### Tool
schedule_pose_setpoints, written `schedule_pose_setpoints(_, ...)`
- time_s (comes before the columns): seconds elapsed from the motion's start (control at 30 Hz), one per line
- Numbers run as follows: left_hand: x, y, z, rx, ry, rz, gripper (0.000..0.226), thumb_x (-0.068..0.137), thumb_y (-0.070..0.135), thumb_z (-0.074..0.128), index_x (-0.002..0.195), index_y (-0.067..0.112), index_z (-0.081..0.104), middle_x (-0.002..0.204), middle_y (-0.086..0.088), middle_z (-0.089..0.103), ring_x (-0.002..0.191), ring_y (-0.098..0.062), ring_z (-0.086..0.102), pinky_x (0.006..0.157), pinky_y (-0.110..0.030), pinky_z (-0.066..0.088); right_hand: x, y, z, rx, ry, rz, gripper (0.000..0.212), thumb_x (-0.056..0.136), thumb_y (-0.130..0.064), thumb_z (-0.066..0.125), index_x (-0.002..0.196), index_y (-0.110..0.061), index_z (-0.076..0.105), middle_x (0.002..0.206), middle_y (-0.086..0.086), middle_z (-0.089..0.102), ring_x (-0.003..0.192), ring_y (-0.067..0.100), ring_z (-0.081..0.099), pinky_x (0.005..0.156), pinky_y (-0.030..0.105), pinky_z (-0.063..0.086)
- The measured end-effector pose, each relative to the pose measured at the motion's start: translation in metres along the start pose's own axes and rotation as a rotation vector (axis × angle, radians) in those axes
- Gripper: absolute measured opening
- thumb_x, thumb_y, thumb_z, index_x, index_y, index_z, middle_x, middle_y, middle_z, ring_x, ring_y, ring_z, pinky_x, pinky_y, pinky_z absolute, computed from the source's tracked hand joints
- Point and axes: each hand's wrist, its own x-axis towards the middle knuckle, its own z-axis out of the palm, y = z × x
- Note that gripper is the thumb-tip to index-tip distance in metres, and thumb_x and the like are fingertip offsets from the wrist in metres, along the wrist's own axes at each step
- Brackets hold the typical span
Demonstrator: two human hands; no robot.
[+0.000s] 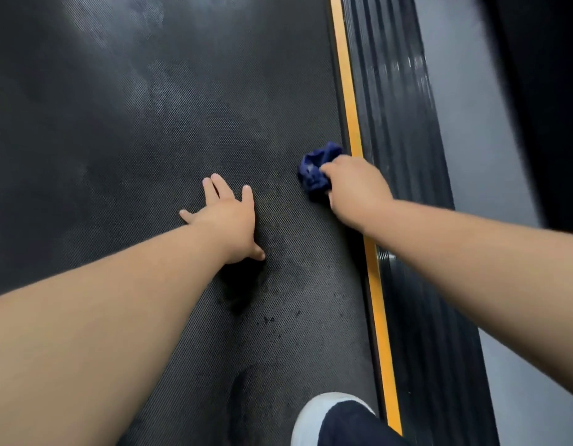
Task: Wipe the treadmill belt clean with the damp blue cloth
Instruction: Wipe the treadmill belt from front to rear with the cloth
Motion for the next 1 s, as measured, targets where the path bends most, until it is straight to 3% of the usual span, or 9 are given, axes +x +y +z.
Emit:
schedule_pose_setpoints(0.23,-0.001,-0.004,-0.001,0.014,-0.011,0.036,0.131,0.062,0.061,0.078,0.15,0.02,-0.01,0.149,-0.029,-0.025,0.14,-0.043,-0.021,0.098,-0.073,0.026,-0.085,-0.011,0.003,0.124,-0.222,-0.058,0.021,0.083,-0.017,0.054,0.102,-0.015,0.063,0.105,0.005,0.057,0.1,0.027,0.055,0.076,0.033,0.044)
schedule_pose_setpoints(0.33,0.003,-0.004,0.005,0.031,0.011,0.022,0.132,0.062,0.06,0.078,0.149,0.02,-0.012,0.149,-0.029,-0.026,0.14,-0.043,-0.022,0.098,-0.073,0.026,-0.059,-0.001,-0.008,0.213,0.002,-0.032,0.019,0.078,-0.012,0.057,0.095,-0.01,0.066,0.104,0.01,0.059,0.101,0.031,0.053,0.079,0.037,0.047)
schedule_pose_setpoints(0.4,0.002,-0.004,0.003,0.032,0.015,0.02,0.131,0.063,0.06,0.078,0.149,0.02,-0.013,0.149,-0.029,-0.025,0.14,-0.043,-0.021,0.098,-0.072,0.026,-0.025,0.007,-0.016,0.206,0.126,-0.02,0.027,0.08,-0.01,0.056,0.106,-0.01,0.064,0.114,0.01,0.057,0.107,0.032,0.05,0.086,0.04,0.046)
schedule_pose_setpoints(0.53,-0.001,-0.005,0.004,0.032,0.015,0.035,0.131,0.063,0.061,0.077,0.149,0.021,-0.013,0.149,-0.028,-0.024,0.14,-0.042,-0.021,0.1,-0.071,0.027,0.01,0.004,-0.015,0.003,-0.098,-0.009,0.033,0.089,-0.013,0.054,0.121,-0.009,0.052,0.122,0.013,0.049,0.112,0.033,0.049,0.085,0.042,0.044)
schedule_pose_setpoints(0.73,-0.005,-0.006,0.001,0.022,0.017,0.027,0.132,0.062,0.061,0.078,0.15,0.023,-0.013,0.15,-0.026,-0.026,0.141,-0.04,-0.021,0.101,-0.071,0.025,-0.075,-0.019,0.004,0.074,-0.133,-0.089,0.025,0.086,-0.015,0.051,0.11,-0.012,0.051,0.114,0.012,0.047,0.107,0.031,0.047,0.078,0.041,0.048)
schedule_pose_setpoints(0.87,-0.004,-0.007,0.004,0.008,0.025,0.04,0.132,0.061,0.06,0.079,0.15,0.023,-0.011,0.15,-0.026,-0.026,0.141,-0.041,-0.021,0.1,-0.071,0.025,-0.121,-0.015,0.013,0.144,-0.31,-0.148,0.026,0.083,-0.017,0.055,0.108,-0.018,0.054,0.11,0.002,0.047,0.107,0.022,0.046,0.078,0.032,0.045)
schedule_pose_setpoints(0.93,-0.002,-0.006,0.006,0.01,0.043,0.035,0.131,0.061,0.061,0.078,0.15,0.024,-0.011,0.15,-0.026,-0.026,0.141,-0.04,-0.021,0.101,-0.07,0.024,-0.106,-0.008,0.009,0.227,-0.208,-0.138,0.025,0.076,-0.014,0.058,0.102,-0.015,0.061,0.107,0.004,0.053,0.105,0.026,0.05,0.081,0.032,0.045)
schedule_pose_setpoints(1.0,-0.002,-0.008,0.007,0.008,0.06,0.038,0.13,0.061,0.062,0.077,0.15,0.025,-0.011,0.151,-0.024,-0.025,0.142,-0.038,-0.021,0.102,-0.069,0.024,-0.074,-0.002,0.003,0.316,0.032,-0.12,0.027,0.071,-0.008,0.061,0.098,-0.008,0.066,0.107,0.012,0.058,0.102,0.035,0.054,0.086,0.036,0.047)
